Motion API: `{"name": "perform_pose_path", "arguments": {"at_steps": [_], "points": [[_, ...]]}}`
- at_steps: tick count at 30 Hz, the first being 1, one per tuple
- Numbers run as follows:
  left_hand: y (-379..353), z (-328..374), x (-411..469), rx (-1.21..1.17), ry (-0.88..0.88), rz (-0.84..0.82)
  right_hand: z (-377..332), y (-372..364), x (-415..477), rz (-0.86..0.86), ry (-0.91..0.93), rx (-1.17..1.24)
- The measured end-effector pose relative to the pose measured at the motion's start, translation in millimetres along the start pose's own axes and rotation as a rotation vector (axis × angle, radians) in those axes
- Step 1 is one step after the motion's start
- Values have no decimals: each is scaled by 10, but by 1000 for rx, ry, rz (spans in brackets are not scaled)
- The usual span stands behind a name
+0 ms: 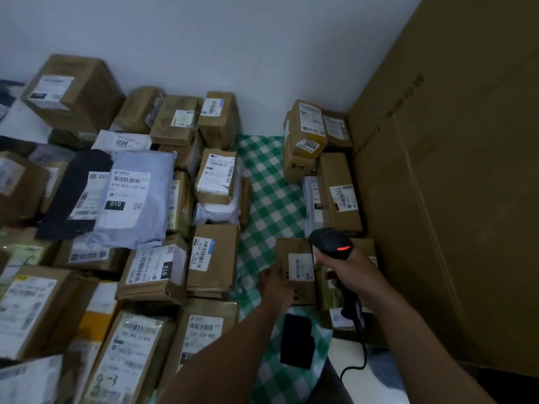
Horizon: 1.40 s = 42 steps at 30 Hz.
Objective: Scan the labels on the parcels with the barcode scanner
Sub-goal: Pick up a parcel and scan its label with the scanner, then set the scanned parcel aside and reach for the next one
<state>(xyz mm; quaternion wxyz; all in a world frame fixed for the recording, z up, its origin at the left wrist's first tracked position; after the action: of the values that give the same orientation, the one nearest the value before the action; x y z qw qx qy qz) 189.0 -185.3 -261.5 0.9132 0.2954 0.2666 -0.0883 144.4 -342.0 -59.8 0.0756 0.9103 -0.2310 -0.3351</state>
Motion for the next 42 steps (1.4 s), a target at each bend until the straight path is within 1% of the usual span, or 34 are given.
{"name": "perform_pose_path", "arguments": {"at_steps": [2, 4, 5, 8, 9, 12, 16, 18, 20, 24, 25, 30, 32, 35, 38, 42], "points": [[41, 69, -45, -8, -59, 25, 34, 1, 24, 3, -3, 7], [87, 165, -114, -77, -139, 52, 42, -5, 46, -2, 0, 8], [139, 209, -175, -112, -132, 60, 44, -10, 48, -6, 1, 11], [397, 394, -370, -142, -179, 65, 31, -14, 34, -13, 0, 20], [500, 422, -411, -161, -185, 97, 27, -13, 26, -13, -1, 18], [841, 567, -557, -277, -231, 139, -8, -30, -8, -18, 2, 4], [1309, 754, -698, -374, -355, 148, -152, -103, -109, -20, 67, -45], [1527, 867, -727, -357, -395, 139, -282, -163, -203, -45, 133, -64], [1764, 1019, -693, -312, -435, 169, -435, -227, -310, -85, 205, -67], [2209, 1474, -582, -246, -614, 189, -710, -334, -476, -135, 325, -130], [2295, 1572, -518, -229, -632, 185, -766, -355, -507, -143, 341, -143], [2581, 1876, -114, -62, -633, 195, -963, -435, -594, -165, 388, -215], [2653, 1927, -32, 5, -602, 208, -998, -456, -596, -171, 385, -266], [2702, 1968, 16, 75, -606, 203, -1080, -486, -652, -190, 423, -303], [2723, 1984, -4, 114, -595, 187, -1141, -509, -706, -195, 452, -309], [2725, 1988, -59, 142, -595, 174, -1155, -523, -721, -198, 432, -320]]}}
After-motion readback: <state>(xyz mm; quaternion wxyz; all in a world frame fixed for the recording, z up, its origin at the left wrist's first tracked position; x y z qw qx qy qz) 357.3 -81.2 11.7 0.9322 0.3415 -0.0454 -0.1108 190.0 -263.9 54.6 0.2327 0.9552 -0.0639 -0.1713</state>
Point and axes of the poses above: each hand's wrist, its own x-axis towards the middle knuckle, its own y-axis out of the back of the hand, z = x × y, the point moved 6 cm from there along x, towards the middle knuckle, and after that the axes turned 9 degrees about z, right-handed, at the moved point
